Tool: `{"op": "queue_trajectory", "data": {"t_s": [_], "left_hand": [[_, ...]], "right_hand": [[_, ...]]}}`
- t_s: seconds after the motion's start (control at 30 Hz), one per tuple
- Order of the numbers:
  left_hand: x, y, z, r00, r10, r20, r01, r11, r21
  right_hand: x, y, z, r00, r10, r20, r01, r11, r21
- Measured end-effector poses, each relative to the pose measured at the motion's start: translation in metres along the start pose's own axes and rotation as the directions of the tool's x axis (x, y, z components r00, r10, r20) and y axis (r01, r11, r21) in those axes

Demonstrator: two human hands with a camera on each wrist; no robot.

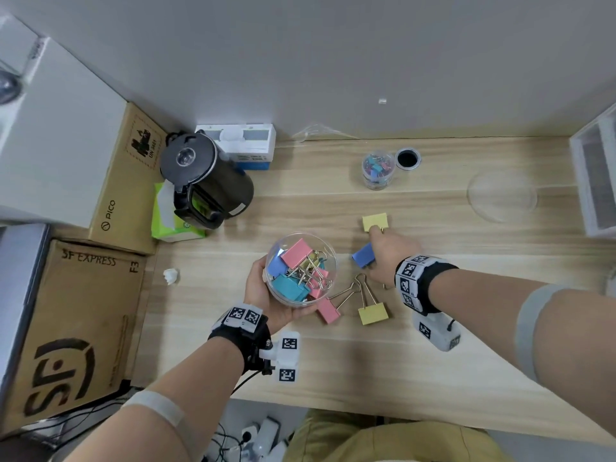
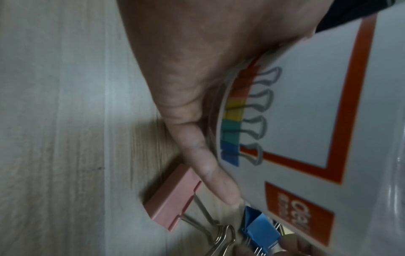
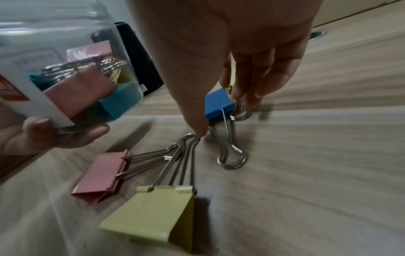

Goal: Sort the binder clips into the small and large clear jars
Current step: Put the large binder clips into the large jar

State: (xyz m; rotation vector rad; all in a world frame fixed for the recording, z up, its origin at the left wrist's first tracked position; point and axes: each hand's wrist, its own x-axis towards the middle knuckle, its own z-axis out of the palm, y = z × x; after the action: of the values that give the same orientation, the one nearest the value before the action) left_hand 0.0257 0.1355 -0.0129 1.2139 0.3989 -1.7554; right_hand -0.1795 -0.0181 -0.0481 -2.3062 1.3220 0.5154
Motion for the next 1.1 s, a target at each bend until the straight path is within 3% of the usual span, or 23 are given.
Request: {"op": "queue_trajectory", "data": {"t_s": [0.23,0.4,0.6,0.87,1.1], "left_hand": [[0.003,0.011,0.004,1.0,-0.015,-0.006,0.015,1.0,0.02],[0.005,0.02,0.012,1.0,-0.019,0.018,0.019,1.0,0.019],[0.01,0.025,0.014,1.0,-0.012,0.013,0.011,0.999,0.033],[0.015,0.029,0.008,1.0,-0.017,-0.024,0.018,0.999,0.038],[0.017,0.027,0.011,1.0,-0.024,0.006,0.024,0.999,0.026]], "right_hand": [[-0.004,-0.001,0.001,0.999,-0.033,-0.004,0.033,0.998,-0.062],[-0.002,-0.001,-0.009,0.999,-0.049,-0.001,0.049,0.998,0.047],[0.011,-0.001,-0.014,0.998,0.042,0.042,-0.043,0.999,0.023],[0.027,-0.004,0.001,0.978,0.208,0.005,-0.208,0.976,0.066],[0.028,-0.001,-0.004,0.982,0.187,0.012,-0.187,0.982,-0.007]]}}
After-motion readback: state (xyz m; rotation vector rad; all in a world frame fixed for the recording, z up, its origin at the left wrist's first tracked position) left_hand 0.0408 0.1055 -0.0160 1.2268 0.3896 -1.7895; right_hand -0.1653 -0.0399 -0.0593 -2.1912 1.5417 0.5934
